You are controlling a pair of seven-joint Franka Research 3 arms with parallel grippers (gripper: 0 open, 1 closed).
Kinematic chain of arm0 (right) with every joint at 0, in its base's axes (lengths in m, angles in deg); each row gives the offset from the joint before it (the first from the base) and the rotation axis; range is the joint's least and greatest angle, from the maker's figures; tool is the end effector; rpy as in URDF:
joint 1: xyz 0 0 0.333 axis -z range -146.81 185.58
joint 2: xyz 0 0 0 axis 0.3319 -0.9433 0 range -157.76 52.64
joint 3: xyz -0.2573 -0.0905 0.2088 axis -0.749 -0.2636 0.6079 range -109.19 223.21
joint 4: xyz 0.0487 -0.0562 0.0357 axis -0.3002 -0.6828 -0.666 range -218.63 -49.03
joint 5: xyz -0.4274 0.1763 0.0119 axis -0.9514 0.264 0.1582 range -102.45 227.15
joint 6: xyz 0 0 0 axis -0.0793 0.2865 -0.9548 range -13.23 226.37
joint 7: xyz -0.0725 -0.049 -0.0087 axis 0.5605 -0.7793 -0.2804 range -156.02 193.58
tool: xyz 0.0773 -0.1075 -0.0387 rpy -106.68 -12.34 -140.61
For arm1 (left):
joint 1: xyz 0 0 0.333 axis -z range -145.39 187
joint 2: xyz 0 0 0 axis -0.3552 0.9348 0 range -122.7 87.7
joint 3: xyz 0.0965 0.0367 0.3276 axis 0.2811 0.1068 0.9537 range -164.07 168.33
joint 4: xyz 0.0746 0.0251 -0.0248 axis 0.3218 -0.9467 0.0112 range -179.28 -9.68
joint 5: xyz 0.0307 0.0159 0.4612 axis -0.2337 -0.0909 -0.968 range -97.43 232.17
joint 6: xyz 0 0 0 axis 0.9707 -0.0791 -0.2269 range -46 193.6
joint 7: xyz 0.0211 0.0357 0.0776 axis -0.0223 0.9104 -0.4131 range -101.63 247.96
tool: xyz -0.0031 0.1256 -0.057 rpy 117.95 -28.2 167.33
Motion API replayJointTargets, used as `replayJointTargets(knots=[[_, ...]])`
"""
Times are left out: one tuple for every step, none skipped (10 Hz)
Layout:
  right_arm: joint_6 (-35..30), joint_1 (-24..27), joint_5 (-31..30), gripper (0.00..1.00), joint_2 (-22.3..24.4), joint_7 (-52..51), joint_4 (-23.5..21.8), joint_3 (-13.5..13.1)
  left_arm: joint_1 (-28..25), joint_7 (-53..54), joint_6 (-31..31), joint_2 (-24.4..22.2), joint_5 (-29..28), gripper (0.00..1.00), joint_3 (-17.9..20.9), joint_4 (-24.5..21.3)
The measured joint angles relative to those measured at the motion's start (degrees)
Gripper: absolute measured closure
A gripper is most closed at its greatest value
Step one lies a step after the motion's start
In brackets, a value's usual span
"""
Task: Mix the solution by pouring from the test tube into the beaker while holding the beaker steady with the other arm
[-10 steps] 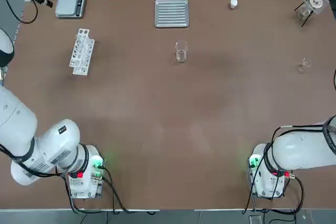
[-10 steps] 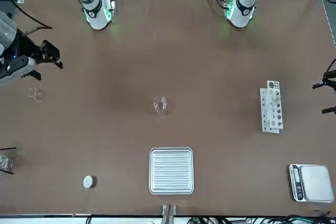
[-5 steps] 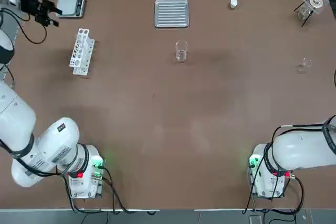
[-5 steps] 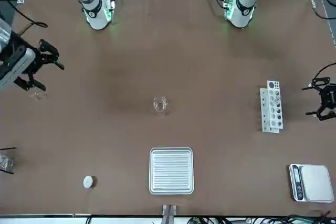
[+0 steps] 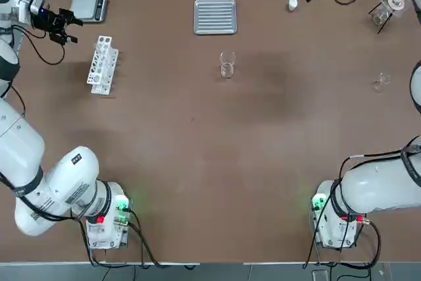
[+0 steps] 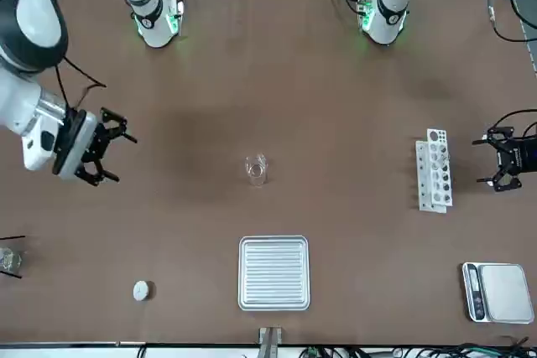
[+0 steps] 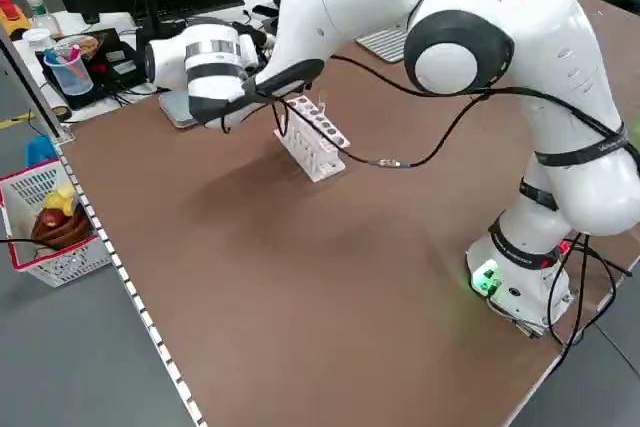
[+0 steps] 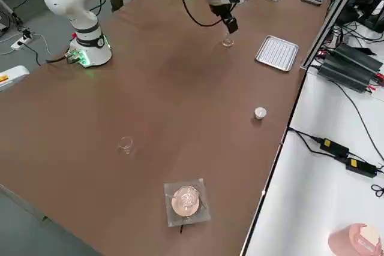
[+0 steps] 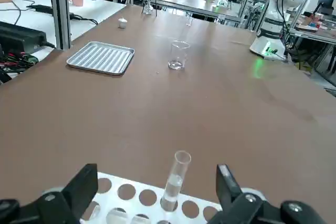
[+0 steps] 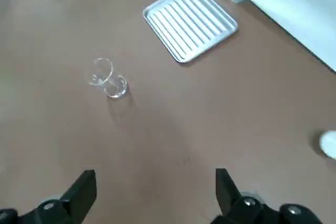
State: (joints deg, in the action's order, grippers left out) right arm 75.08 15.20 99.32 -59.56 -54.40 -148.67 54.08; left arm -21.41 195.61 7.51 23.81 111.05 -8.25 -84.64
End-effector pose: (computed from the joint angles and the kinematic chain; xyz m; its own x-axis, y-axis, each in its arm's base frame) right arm 0.6685 0.0706 0.4384 0.4925 0.7095 0.5040 0.8679 -0.4431 -0.2244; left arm 0.6479 0.3031 0.2523 0.1713 -0.4089 0.8964 -0.9845 -0.0360 0.1717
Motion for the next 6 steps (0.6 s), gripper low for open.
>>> replayJointTargets(knots=[[0.7, 0.0, 4.2, 0.00, -1.3, -6.4, -1.5, 0.0, -0.6, 2.0, -0.6, 0.8, 0.0, 0.00, 0.0, 0.0], [2.1, 0.0, 8.6, 0.00, -2.9, -13.8, -3.6, 0.0, -1.2, 4.9, -1.5, 1.7, 0.0, 0.00, 0.0, -0.2], [3.4, 0.0, 13.3, 0.00, -4.9, -21.0, -5.6, 0.0, -1.4, 8.0, -2.2, 2.6, 0.1, 0.01, 0.0, -0.5], [4.0, 0.0, 17.0, 0.00, -7.1, -26.8, -6.9, 0.0, -1.4, 10.0, -2.3, 3.6, 0.2, 0.01, 0.0, -0.9], [4.2, 0.0, 19.7, 0.00, -9.3, -30.7, -7.4, 0.1, -1.4, 11.0, -2.3, 4.7, 0.2, 0.01, -0.2, -1.2], [4.2, -0.1, 22.9, 0.00, -11.5, -34.3, -7.6, 0.2, -1.3, 12.0, -2.3, 5.9, 0.3, 0.02, -0.5, -1.2]])
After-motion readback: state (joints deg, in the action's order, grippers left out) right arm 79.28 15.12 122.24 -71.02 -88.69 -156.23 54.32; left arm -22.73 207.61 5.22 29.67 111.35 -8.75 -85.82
